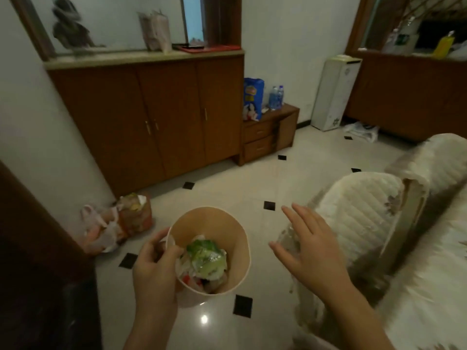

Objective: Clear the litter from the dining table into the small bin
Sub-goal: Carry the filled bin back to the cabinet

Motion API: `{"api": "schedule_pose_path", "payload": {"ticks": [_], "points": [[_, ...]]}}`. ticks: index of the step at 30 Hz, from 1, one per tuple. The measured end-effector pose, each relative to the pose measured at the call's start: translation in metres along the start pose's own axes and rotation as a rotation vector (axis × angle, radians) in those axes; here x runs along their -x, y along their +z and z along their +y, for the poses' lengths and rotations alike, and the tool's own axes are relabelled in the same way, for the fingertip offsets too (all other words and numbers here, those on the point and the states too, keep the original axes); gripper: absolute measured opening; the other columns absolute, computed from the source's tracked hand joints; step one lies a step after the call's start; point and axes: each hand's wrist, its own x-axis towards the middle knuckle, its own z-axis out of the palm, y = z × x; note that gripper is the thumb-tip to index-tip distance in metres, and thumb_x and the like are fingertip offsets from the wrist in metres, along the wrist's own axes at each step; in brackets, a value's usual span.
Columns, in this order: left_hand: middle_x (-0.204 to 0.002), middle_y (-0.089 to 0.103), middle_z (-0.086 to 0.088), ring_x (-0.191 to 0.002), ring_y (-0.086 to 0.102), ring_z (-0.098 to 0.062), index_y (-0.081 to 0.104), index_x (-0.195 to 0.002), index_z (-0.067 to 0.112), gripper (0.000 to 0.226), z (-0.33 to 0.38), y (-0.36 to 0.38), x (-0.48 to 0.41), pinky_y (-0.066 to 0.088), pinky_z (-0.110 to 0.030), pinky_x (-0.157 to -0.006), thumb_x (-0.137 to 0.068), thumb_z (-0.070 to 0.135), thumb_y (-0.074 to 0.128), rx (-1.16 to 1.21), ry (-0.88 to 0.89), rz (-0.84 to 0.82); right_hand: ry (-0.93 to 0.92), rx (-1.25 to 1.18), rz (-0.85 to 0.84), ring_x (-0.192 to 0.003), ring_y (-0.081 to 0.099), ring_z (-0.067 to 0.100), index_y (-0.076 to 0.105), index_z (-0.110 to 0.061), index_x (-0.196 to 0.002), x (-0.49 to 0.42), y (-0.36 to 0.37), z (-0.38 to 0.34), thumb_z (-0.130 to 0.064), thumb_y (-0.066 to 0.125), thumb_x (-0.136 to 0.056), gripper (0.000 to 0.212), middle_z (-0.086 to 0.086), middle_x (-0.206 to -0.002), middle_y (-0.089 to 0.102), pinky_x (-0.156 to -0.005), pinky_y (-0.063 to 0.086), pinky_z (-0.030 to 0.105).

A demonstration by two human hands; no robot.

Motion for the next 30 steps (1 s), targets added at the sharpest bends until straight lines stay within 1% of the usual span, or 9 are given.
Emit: {"api": "schedule_pose_path", "payload": {"ticks": [2, 6, 10, 13, 16, 18, 22, 25, 30], "points": [[-0.103, 0.064, -0.001, -0.095, 0.061, -0.024, 0.062, -0.105, 0.029, 0.033, 0.011, -0.010, -0.029, 0.053, -0.047, -0.079, -0.080, 0.007, 0.057, -0.011, 0.036, 0.028, -0.009, -0.005, -0.008, -0.127, 0.039, 0.025, 0.035, -0.023, -0.132, -0.020, 0.015, -0.016, -0.049, 0.055, -0.074, 0.067, 0.006, -0.137, 0.046, -0.104, 0.025, 0.037], [-0.090, 0.055, 0.014, -0.085, 0.057, -0.014, 0.058, -0.102, 0.031, 0.039, 0.025, -0.013, -0.082, 0.050, -0.036, -0.069, -0.078, 0.001, 0.055, 0.001, 0.071, 0.050, -0.002, -0.018, -0.021, -0.128, 0.038, 0.027, 0.036, -0.021, -0.132, -0.059, 0.041, -0.035, -0.047, 0.054, -0.074, 0.066, 0.007, -0.137, 0.046, -0.105, 0.033, 0.045], [-0.100, 0.059, 0.004, -0.093, 0.058, -0.021, 0.058, -0.106, 0.029, 0.037, 0.033, 0.005, -0.144, 0.049, -0.034, -0.063, -0.080, 0.003, 0.056, 0.022, 0.014, 0.033, 0.045, -0.007, -0.008, -0.127, 0.039, 0.030, 0.040, -0.020, -0.130, -0.105, 0.068, -0.033, -0.047, 0.054, -0.072, 0.065, 0.011, -0.135, 0.048, -0.101, 0.038, 0.048], [-0.109, 0.061, -0.003, -0.100, 0.058, -0.026, 0.061, -0.101, 0.032, 0.037, 0.037, 0.036, -0.191, 0.051, -0.041, -0.069, -0.079, 0.003, 0.055, 0.046, 0.000, -0.028, 0.081, 0.008, 0.019, -0.125, 0.041, 0.032, 0.041, -0.019, -0.129, -0.146, 0.090, -0.021, -0.048, 0.053, -0.071, 0.066, 0.013, -0.134, 0.049, -0.099, 0.039, 0.049], [-0.100, 0.061, -0.001, -0.095, 0.058, -0.025, 0.061, -0.085, 0.034, 0.036, 0.042, 0.084, -0.244, 0.049, -0.037, -0.066, -0.077, 0.000, 0.055, 0.023, 0.041, -0.095, 0.121, 0.001, 0.041, -0.125, 0.040, 0.033, 0.041, -0.019, -0.129, -0.201, 0.115, -0.002, -0.045, 0.057, -0.070, 0.066, 0.013, -0.134, 0.048, -0.099, 0.038, 0.050], [-0.102, 0.061, -0.004, -0.096, 0.058, -0.026, 0.060, -0.084, 0.034, 0.036, 0.046, 0.122, -0.280, 0.049, -0.036, -0.064, -0.076, -0.001, 0.056, 0.000, 0.063, -0.132, 0.143, -0.006, 0.047, -0.126, 0.039, 0.034, 0.041, -0.019, -0.129, -0.243, 0.127, 0.013, -0.045, 0.056, -0.070, 0.066, 0.013, -0.134, 0.048, -0.100, 0.037, 0.050], [-0.098, 0.062, 0.000, -0.102, 0.058, -0.029, 0.061, -0.084, 0.032, 0.034, 0.060, 0.200, -0.336, 0.051, -0.051, -0.084, -0.076, -0.001, 0.056, -0.040, 0.058, -0.233, 0.193, 0.017, 0.059, -0.128, 0.036, 0.033, 0.040, -0.019, -0.131, -0.318, 0.137, 0.049, -0.043, 0.061, -0.073, 0.066, 0.012, -0.137, 0.045, -0.102, 0.033, 0.048], [-0.100, 0.062, -0.001, -0.102, 0.058, -0.028, 0.062, -0.085, 0.030, 0.035, 0.068, 0.257, -0.370, 0.051, -0.048, -0.082, -0.076, -0.002, 0.055, -0.043, 0.042, -0.298, 0.260, 0.034, 0.064, -0.130, 0.033, 0.030, 0.037, -0.020, -0.133, -0.359, 0.140, 0.077, -0.039, 0.067, -0.075, 0.067, 0.010, -0.140, 0.042, -0.104, 0.031, 0.046], [-0.106, 0.060, 0.001, -0.102, 0.056, -0.025, 0.061, -0.086, 0.034, 0.033, 0.065, 0.355, -0.422, 0.051, -0.048, -0.081, -0.079, 0.002, 0.054, -0.072, -0.005, -0.434, 0.386, 0.075, 0.121, -0.127, 0.038, 0.031, 0.039, -0.021, -0.130, -0.411, 0.146, 0.130, -0.048, 0.054, -0.072, 0.066, 0.009, -0.136, 0.046, -0.101, 0.038, 0.049]]}}
